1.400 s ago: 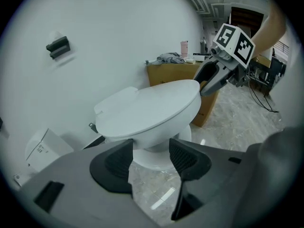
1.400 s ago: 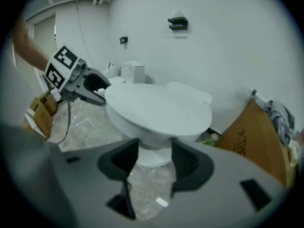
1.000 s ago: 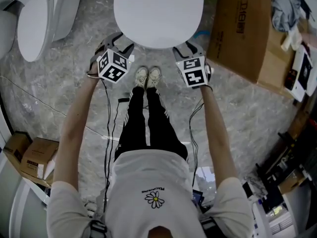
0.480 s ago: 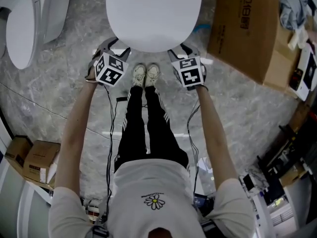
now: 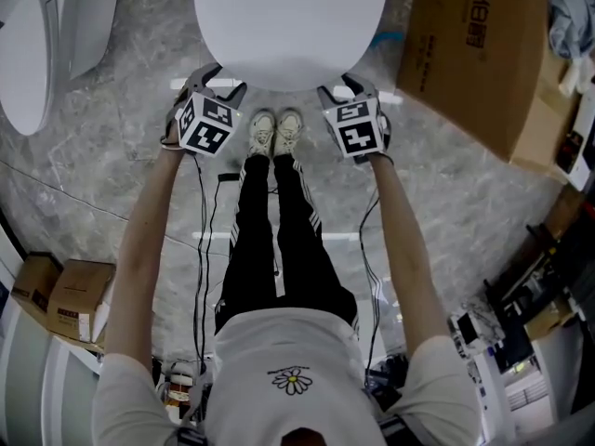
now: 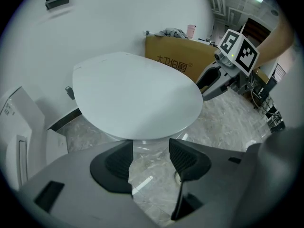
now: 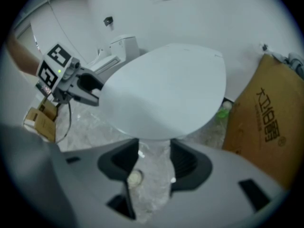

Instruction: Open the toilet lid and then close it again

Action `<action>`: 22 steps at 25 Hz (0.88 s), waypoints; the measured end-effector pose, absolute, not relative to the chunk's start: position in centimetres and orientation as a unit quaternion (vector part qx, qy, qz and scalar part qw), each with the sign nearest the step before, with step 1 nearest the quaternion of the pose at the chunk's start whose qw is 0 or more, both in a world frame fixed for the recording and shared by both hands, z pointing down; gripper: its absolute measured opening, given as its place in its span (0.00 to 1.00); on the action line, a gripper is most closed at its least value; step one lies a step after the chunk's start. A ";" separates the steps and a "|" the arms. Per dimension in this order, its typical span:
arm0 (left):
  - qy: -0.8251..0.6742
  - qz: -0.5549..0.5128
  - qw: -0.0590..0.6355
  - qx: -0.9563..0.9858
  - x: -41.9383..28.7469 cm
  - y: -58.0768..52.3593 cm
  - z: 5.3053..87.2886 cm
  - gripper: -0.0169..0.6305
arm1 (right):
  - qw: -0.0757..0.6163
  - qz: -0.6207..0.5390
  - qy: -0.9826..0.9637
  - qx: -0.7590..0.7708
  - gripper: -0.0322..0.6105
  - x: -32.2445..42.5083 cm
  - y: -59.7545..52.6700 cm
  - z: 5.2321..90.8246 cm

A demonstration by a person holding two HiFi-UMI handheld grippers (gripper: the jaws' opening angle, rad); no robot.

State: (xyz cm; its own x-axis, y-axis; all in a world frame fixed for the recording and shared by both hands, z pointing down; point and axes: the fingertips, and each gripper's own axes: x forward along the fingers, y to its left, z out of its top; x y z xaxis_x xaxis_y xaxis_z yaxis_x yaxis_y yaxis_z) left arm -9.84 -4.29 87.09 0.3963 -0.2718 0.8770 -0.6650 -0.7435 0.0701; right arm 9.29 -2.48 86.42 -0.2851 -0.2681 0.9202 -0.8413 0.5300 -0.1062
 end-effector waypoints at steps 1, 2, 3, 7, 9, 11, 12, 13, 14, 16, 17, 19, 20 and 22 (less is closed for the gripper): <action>-0.290 0.467 0.211 0.808 -9.8 -4.3 87.3 0.42 | 0.467 0.308 -0.739 0.375 0.40 9.3 -2.5 86.6; -0.290 0.467 0.212 0.808 -9.8 -4.3 87.5 0.42 | 0.469 0.308 -0.738 0.375 0.40 9.3 -2.5 86.8; -0.291 0.466 0.213 0.808 -9.8 -4.3 87.7 0.42 | 0.470 0.309 -0.737 0.375 0.40 9.3 -2.4 87.0; -0.295 0.462 0.217 0.808 -9.9 -4.2 88.1 0.42 | 0.468 0.308 -0.739 0.375 0.40 9.2 -2.3 87.2; -0.294 0.462 0.208 0.810 -9.9 -4.4 88.2 0.42 | 0.463 0.307 -0.740 0.379 0.40 9.1 -2.4 87.3; -0.295 0.463 0.204 0.810 -10.0 -4.4 88.3 0.42 | 0.460 0.307 -0.741 0.382 0.39 9.0 -2.5 87.4; -0.297 0.463 0.205 0.809 -10.0 -4.4 88.3 0.42 | 0.460 0.305 -0.741 0.382 0.39 9.0 -2.4 87.4; -0.297 0.463 0.209 0.808 -10.0 -4.3 88.3 0.42 | 0.463 0.301 -0.741 0.382 0.39 9.0 -2.4 87.4; -0.298 0.463 0.212 0.807 -10.0 -4.3 88.1 0.42 | 0.467 0.295 -0.741 0.381 0.39 9.1 -2.4 87.3; -0.300 0.461 0.215 0.807 -10.0 -4.3 87.6 0.42 | 0.471 0.288 -0.740 0.385 0.37 9.8 -2.5 86.9; -0.303 0.461 0.216 0.806 -10.2 -4.4 87.3 0.42 | 0.470 0.289 -0.738 0.389 0.37 10.2 -2.6 86.5; -0.310 0.464 0.216 0.801 -10.8 -4.6 86.6 0.42 | 0.463 0.295 -0.733 0.402 0.37 11.1 -2.8 85.5; -0.313 0.465 0.217 0.799 -11.2 -4.6 86.1 0.42 | 0.459 0.299 -0.730 0.409 0.37 11.6 -2.8 84.8; -0.322 0.466 0.220 0.795 -11.9 -4.6 84.5 0.42 | 0.454 0.303 -0.724 0.421 0.37 12.4 -2.5 82.9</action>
State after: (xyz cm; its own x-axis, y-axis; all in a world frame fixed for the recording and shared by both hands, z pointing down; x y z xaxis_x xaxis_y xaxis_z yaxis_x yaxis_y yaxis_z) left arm -11.88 -4.61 84.50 0.3592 -0.3064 0.8815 -0.7158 -0.6965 0.0496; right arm 12.42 -2.45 82.87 -0.2324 -0.3349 0.9131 -0.8850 0.4622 -0.0557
